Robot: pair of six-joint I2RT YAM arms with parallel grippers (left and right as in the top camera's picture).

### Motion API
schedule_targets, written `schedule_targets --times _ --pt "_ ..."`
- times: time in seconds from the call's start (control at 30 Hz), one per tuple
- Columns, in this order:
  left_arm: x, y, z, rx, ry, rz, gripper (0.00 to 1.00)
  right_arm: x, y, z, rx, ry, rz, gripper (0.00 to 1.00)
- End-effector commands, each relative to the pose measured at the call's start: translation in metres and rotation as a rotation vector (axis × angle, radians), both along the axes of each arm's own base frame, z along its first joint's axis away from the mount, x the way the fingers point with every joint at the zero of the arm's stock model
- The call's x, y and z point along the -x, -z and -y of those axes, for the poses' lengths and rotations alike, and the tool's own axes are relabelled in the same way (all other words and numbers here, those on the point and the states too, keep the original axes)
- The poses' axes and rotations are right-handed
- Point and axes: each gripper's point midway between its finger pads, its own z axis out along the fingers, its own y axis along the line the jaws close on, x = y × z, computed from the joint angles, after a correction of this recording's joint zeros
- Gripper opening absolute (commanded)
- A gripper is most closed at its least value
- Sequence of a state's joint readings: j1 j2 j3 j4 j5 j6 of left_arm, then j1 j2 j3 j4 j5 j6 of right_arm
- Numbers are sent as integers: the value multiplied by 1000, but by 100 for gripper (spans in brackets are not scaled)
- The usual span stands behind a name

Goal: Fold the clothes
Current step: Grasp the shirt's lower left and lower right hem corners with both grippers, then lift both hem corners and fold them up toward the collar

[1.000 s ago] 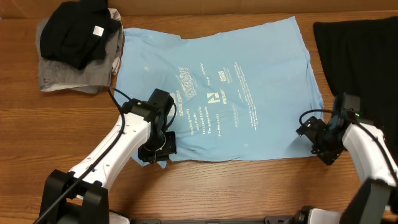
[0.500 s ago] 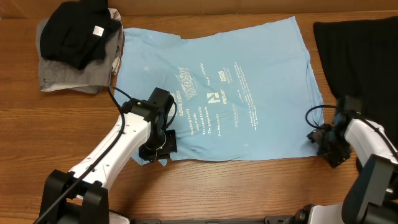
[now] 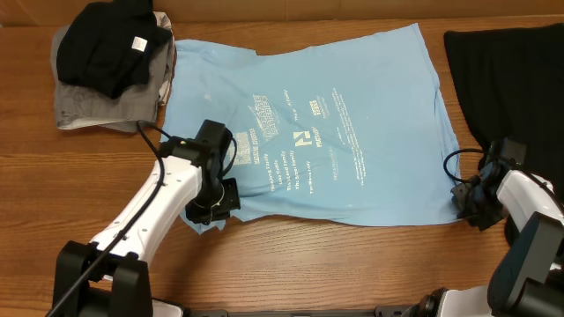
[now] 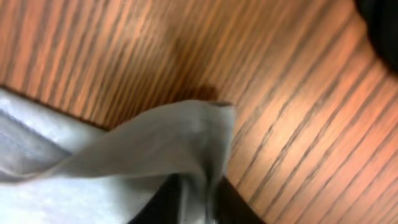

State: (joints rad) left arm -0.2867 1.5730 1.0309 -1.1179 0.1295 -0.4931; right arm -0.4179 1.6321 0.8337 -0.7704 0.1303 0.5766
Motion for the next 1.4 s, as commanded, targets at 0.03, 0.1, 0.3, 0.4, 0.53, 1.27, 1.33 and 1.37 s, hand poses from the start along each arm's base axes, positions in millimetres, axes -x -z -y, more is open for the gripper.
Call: schedule_targets --times 0.03,0.1,0.3,0.4,0.53,1.27,1.33,1.37 --pt "-11 -8 -12 -21 -15 23 4 8 4 -1 -17 8 -37 4" --pt "-15 -16 -15 -24 -18 29 4 5 -5 1 -20 10 -35 4" --pt "-36 -65 -29 -103 27 98 4 -10 -51 -7 -89 -52 -7 4" --pt "-41 -87 -34 -134 28 119 4 -9 -75 -9 -102 -57 -17 4" --pt "-37 -101 -35 -137 35 110 4 -6 -103 -14 -121 -107 -15 4" --pt "-13 -111 -45 -180 12 53 4 20 -191 -31 -63 -243 118 4" --pt "-21 -108 -43 -172 9 86 4 17 -186 -30 -71 -266 101 4" --pt "-25 -107 -42 -170 8 99 4 14 -182 -29 -77 -274 90 4"
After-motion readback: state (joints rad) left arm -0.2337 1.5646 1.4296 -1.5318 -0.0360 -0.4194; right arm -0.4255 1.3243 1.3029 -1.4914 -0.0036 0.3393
